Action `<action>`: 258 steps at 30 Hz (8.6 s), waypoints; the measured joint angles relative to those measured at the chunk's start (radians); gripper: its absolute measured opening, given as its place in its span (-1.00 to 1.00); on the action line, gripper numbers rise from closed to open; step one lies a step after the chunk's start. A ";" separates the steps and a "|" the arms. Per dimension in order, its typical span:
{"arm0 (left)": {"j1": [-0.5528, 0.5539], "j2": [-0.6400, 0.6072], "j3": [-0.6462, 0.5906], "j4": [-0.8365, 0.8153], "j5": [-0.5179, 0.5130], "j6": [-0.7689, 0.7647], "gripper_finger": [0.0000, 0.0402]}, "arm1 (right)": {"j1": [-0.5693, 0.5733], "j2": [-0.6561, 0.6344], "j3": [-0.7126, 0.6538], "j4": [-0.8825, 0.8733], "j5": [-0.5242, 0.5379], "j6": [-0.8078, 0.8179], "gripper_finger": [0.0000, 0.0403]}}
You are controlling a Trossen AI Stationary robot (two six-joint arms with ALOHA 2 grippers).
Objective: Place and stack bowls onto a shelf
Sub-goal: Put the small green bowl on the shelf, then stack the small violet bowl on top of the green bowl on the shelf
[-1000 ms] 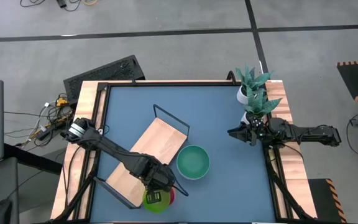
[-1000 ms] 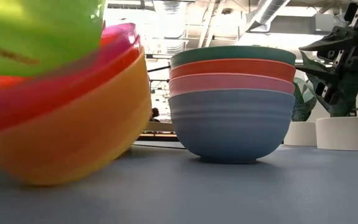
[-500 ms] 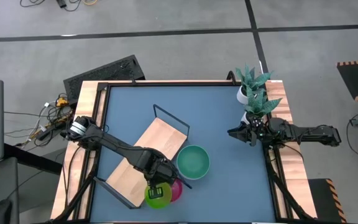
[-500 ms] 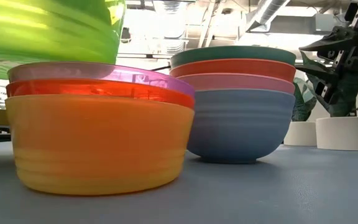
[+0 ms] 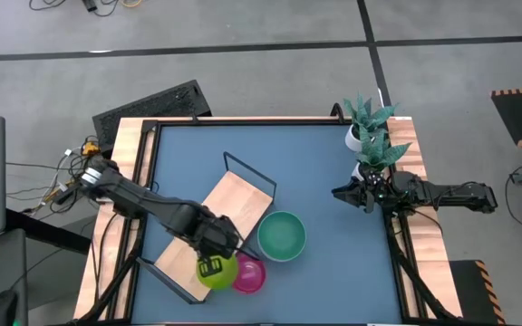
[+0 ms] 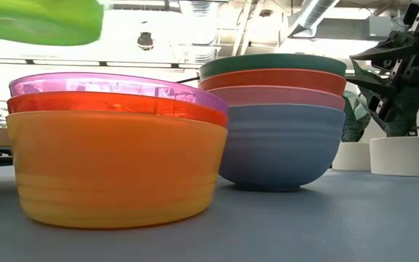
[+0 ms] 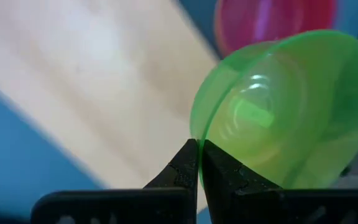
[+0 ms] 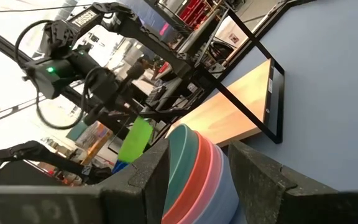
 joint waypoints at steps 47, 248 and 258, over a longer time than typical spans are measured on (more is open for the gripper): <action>0.030 -0.336 -0.578 0.226 0.119 0.055 -1.00 | 0.000 0.000 0.000 0.002 0.024 -0.005 -0.06; 0.027 0.205 -0.202 0.644 -0.128 0.251 -0.62 | 0.000 0.002 0.000 0.002 0.021 0.000 -0.06; 0.030 0.205 -0.238 0.694 -0.112 0.253 -0.76 | 0.000 0.002 0.000 0.002 0.021 0.000 -0.06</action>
